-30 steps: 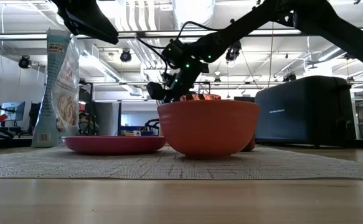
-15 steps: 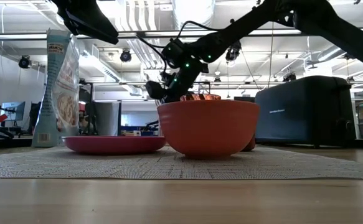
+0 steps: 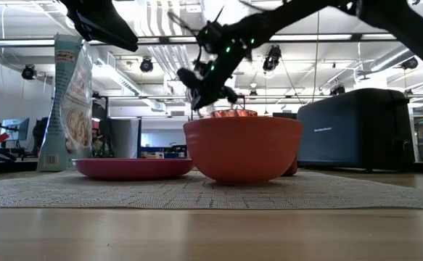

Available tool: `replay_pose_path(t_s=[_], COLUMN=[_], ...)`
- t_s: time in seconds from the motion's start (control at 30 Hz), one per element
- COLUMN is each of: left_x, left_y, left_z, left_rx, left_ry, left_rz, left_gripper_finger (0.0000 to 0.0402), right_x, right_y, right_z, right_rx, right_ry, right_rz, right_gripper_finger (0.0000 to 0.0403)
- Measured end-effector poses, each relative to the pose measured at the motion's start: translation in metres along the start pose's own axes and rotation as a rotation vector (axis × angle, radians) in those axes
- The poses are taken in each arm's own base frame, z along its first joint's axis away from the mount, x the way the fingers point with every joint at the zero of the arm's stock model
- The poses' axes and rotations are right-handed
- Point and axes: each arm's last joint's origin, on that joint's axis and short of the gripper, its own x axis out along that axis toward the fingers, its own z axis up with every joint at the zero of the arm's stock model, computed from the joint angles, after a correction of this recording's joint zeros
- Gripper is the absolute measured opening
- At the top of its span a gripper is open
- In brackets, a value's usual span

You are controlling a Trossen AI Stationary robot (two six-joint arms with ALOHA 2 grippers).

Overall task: Arrange a breakfast setting
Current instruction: Put the white patterned spoon on the gray table mat to the right of the orange bowl

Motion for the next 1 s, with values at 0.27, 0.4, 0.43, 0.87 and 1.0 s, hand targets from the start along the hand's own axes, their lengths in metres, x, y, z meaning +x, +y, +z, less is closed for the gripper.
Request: replay_pose_path(t_s=[0.27, 0.4, 0.43, 0.87, 1.0], left_x=[0.000, 0.000, 0.000, 0.001, 0.001], left_y=[0.000, 0.000, 0.000, 0.000, 0.000], left_z=[0.000, 0.000, 0.000, -0.002, -0.002], left_rx=[0.000, 0.000, -0.001, -0.015, -0.020], left_ry=[0.000, 0.000, -0.001, 0.004, 0.005], left_rz=[0.000, 0.000, 0.000, 0.002, 0.001], left_gripper_finger=[0.0155, 0.0155, 0.0155, 0.0155, 0.0155], right_x=[-0.068, -0.106, -0.114, -0.180, -0.194], right_y=[0.000, 0.004, 0.006, 0.063, 0.079], right_z=[0.024, 0.037, 0.039, -0.016, -0.039], right_rx=[-0.001, 0.013, 0.016, -0.007, 0.008], right_ry=[0.010, -0.058, -0.068, 0.313, 0.414], right_rz=[0.084, 0.117, 0.129, 0.188, 0.088], right_gripper_finger=[0.0015, 0.0015, 0.0015, 0.0015, 0.0015])
